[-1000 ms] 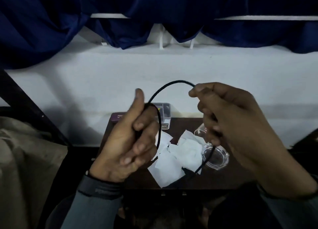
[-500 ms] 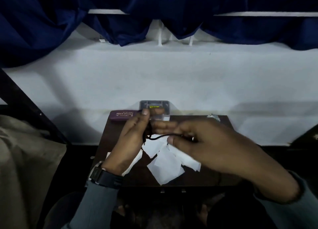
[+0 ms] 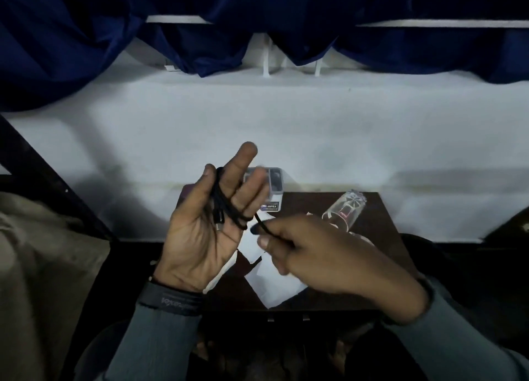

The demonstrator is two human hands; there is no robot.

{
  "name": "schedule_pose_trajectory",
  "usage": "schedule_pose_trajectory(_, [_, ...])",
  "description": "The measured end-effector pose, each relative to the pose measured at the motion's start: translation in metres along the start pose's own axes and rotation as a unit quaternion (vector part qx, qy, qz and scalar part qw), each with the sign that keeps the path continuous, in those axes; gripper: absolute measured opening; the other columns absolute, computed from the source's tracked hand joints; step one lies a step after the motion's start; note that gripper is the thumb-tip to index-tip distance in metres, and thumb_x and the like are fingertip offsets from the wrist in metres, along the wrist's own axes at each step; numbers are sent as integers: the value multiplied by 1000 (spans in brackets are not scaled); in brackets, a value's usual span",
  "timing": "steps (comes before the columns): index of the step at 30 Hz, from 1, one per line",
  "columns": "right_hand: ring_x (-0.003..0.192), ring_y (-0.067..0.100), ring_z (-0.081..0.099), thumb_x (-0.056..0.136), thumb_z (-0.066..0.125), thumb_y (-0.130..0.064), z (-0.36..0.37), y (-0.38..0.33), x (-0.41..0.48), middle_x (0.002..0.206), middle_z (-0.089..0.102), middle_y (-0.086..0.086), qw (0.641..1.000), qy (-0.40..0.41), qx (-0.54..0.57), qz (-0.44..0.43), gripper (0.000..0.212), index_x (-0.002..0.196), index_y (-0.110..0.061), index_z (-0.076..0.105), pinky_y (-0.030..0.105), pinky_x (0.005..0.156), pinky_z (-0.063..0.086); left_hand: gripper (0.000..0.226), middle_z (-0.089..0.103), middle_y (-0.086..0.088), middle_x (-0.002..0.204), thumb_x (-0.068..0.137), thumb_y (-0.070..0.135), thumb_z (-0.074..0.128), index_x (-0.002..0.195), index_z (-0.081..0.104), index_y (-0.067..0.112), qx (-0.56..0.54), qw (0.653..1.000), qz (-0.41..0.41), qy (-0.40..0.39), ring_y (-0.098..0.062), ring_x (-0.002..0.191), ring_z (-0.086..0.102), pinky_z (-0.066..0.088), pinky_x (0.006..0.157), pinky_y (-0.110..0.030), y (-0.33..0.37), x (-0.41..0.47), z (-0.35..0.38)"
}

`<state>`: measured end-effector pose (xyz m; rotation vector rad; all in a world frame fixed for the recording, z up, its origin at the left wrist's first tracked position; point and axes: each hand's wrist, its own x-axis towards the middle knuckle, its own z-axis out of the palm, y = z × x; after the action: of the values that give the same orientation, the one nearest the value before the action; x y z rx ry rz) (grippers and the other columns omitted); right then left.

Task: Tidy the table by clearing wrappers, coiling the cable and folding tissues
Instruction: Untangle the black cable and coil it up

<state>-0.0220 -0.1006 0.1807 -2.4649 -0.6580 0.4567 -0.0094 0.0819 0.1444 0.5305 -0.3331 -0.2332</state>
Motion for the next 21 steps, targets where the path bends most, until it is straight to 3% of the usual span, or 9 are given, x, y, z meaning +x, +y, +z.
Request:
schedule_pose_trajectory(1, [63, 3, 53, 106, 47, -42, 0, -3, -7, 76, 62, -2, 1000, -11, -17, -10, 37, 75, -24, 51, 25, 66, 46, 47, 64, -7, 142, 110, 26, 28, 137, 53, -3, 52, 997, 20, 45, -20, 120, 68, 54, 102, -35, -2, 0, -2])
schedule_pose_trajectory(3, [62, 5, 54, 105, 50, -44, -11, -13, -20, 71, 60, -3, 999, -2, -40, -32, 37, 76, -21, 53, 31, 66, 48, 44, 71, -7, 131, 109, 25, 26, 135, 54, 3, 176, 979, 36, 98, -22, 122, 68, 56, 95, -29, -7, 1, 0])
schedule_pose_trajectory(6, [64, -13, 59, 102, 58, -39, -40, -31, -31, 65, 63, -28, 997, 59, -8, -55, 28, 74, -38, 58, 9, 62, 43, 41, 80, -9, 91, 110, 24, 29, 116, 67, 8, 328, 931, 18, 157, -19, 85, 77, 57, 75, -26, -11, 1, -2])
schedule_pose_trajectory(8, [64, -13, 59, 102, 58, -36, -56, -35, -25, 66, 64, -31, 986, 149, 40, -67, 19, 87, -40, 70, 7, 58, 42, 55, 70, -18, 62, 111, 32, 29, 92, 76, 9, 392, 911, -13, 127, -23, 49, 63, 56, 72, -33, -13, -1, 2])
schedule_pose_trajectory(10, [67, -2, 62, 101, 59, -39, -65, -28, -6, 70, 66, -20, 962, 261, 57, -59, 16, 98, -36, 74, 12, 60, 44, 68, 51, -12, 37, 106, 47, 25, 77, 75, 12, 372, 924, -43, 81, -17, 29, 39, 59, 75, -34, -15, -4, 7])
schedule_pose_trajectory(12, [67, -2, 60, 101, 58, -39, -62, -15, 18, 67, 63, -17, 958, 283, 45, -31, 17, 101, -34, 75, 16, 64, 43, 72, 38, 0, 27, 101, 55, 23, 68, 73, 14, 266, 960, -55, 62, -14, 24, 24, 57, 64, -26, -11, -5, 14])
schedule_pose_trajectory(15, [70, -2, 61, 102, 52, -46, -39, 4, 41, 68, 63, -19, 987, 160, 4, 14, 24, 103, -35, 74, 25, 65, 42, 66, 41, 4, 33, 99, 51, 27, 78, 79, 17, 122, 991, -7, 61, -9, 25, 40, 41, 45, -12, -2, -4, 23])
schedule_pose_trajectory(18, [75, 13, 59, 107, 45, -42, -5, 0, 26, 68, 54, -11, 1000, 24, -16, 10, 30, 84, -30, 60, 29, 66, 39, 50, 79, 2, 81, 98, 39, 39, 95, 82, 15, 93, 989, 57, 100, -4, 59, 71, 61, 79, -21, 2, 1, 14])
schedule_pose_trajectory(21, [71, 12, 43, 108, 42, -32, 6, -14, 2, 74, 45, -7, 996, -42, -74, -10, 23, 86, -26, 45, 30, 65, 34, 42, 73, -12, 125, 103, 28, 37, 119, 70, 7, 163, 978, 72, 107, -22, 115, 72, 57, 95, -30, -3, 4, 1])
